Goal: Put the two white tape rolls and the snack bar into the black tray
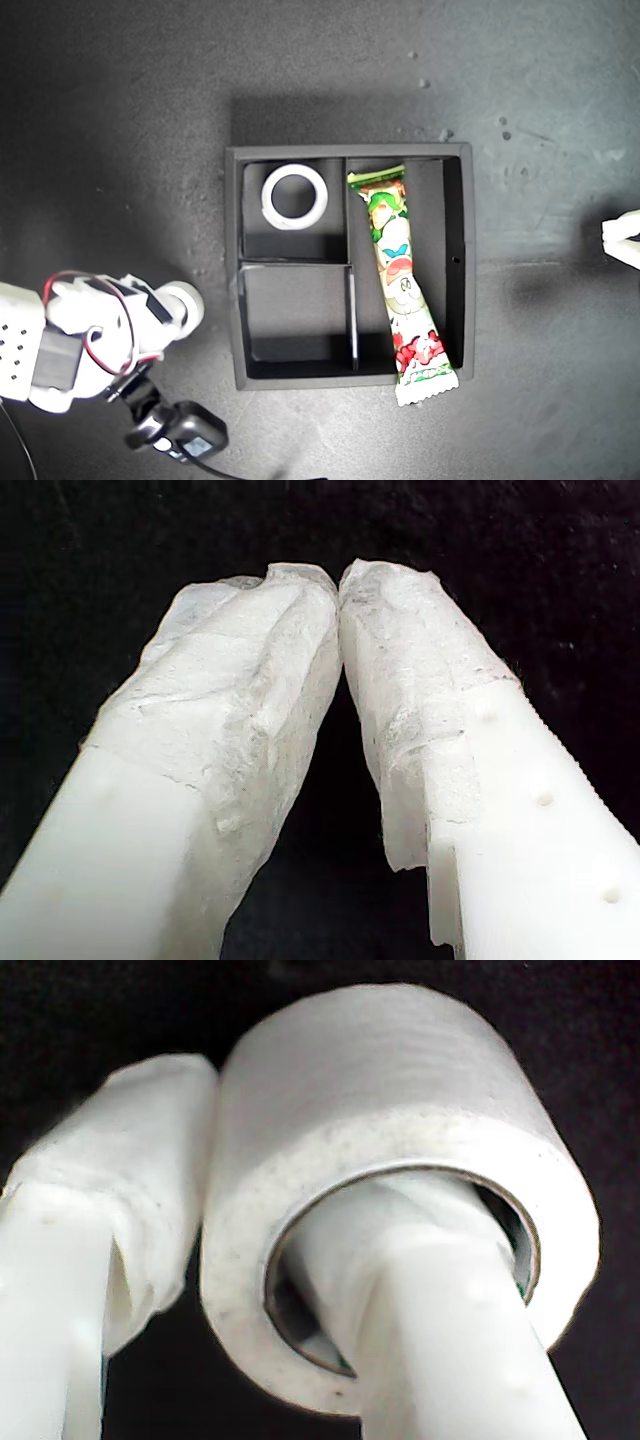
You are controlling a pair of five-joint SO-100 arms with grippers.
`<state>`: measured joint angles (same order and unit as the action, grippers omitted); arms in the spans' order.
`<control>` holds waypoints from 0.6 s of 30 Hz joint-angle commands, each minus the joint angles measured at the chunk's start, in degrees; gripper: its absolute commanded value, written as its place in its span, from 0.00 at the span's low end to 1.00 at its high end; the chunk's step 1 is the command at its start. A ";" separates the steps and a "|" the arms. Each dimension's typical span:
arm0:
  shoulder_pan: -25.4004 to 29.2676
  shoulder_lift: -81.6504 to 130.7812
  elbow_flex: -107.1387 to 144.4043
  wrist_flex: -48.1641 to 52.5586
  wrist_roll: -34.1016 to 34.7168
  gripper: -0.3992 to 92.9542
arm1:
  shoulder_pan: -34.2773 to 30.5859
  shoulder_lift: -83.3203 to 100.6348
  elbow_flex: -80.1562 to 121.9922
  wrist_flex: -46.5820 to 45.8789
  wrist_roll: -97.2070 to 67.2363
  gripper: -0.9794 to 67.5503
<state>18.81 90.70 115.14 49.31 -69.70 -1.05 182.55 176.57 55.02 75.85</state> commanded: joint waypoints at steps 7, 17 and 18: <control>-0.62 3.78 -24.08 29.00 4.48 0.00 | 1.67 2.64 2.37 7.56 0.09 0.01; -5.63 -13.01 -75.06 55.55 15.47 0.00 | -0.09 2.64 2.37 12.22 3.96 0.01; -5.80 -15.29 -78.84 55.55 16.26 0.00 | -0.09 2.64 2.37 12.30 3.96 0.01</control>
<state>13.97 80.77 54.14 101.60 -55.99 -1.05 184.83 178.24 66.88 79.45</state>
